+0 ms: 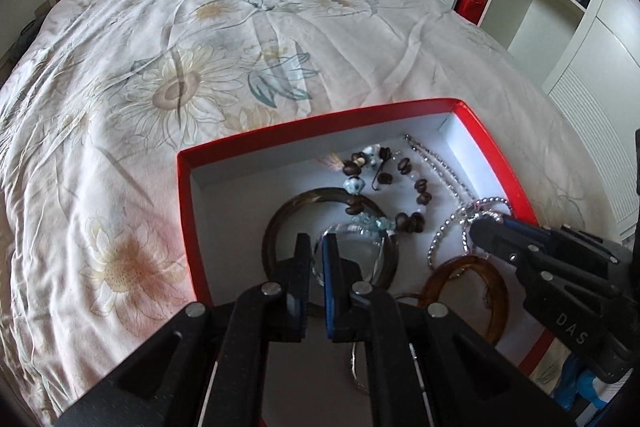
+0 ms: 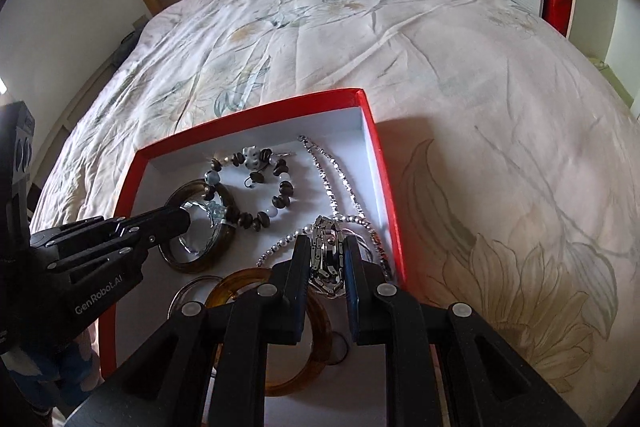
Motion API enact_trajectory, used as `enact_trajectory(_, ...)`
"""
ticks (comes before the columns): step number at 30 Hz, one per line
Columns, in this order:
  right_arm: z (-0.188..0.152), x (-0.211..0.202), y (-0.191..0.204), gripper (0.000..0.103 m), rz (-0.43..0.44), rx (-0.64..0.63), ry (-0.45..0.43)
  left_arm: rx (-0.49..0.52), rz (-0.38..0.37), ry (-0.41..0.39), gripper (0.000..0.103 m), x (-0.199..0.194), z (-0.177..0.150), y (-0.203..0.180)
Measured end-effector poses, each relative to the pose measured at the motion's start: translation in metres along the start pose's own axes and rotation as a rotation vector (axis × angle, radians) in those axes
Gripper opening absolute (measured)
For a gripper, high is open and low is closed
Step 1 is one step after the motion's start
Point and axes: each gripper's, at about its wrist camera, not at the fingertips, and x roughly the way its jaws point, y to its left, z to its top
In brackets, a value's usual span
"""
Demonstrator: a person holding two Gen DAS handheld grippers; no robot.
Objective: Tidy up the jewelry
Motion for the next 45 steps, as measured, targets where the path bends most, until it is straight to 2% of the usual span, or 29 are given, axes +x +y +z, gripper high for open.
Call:
enact_trajectory(8, -0.001, -0.02, 0.006, 0.022, -0.001, 0.0, -0.021, -0.022, -0.036, -0.014, 0.008, -0.018, 0.001, 0.003)
enact_trajectory(11, -0.006, -0.036, 0.008, 0.024, -0.003, 0.01, -0.034, -0.031, -0.049, -0.021, 0.015, -0.031, -0.002, 0.002)
enact_trajectory(21, -0.037, -0.093, 0.039, 0.033, 0.004, -0.029, -0.055, -0.089, -0.054, -0.075, 0.024, -0.102, -0.041, 0.011)
enact_trajectory(23, -0.047, -0.105, 0.052, 0.035, 0.01, -0.05, -0.056, -0.094, -0.046, -0.088, 0.028, -0.118, -0.051, 0.015)
enact_trajectory(29, -0.075, -0.134, 0.086, 0.039, 0.03, -0.099, -0.068, -0.033, 0.014, -0.111, 0.028, -0.16, -0.087, 0.02)
enact_trajectory(40, -0.117, -0.175, 0.135, 0.047, 0.062, -0.166, -0.099, -0.081, 0.066, -0.114, 0.028, -0.224, -0.159, 0.059)
enact_trajectory(45, -0.136, -0.184, 0.157, 0.05, 0.072, -0.19, -0.102, -0.099, 0.149, -0.148, 0.028, -0.253, -0.185, 0.078)
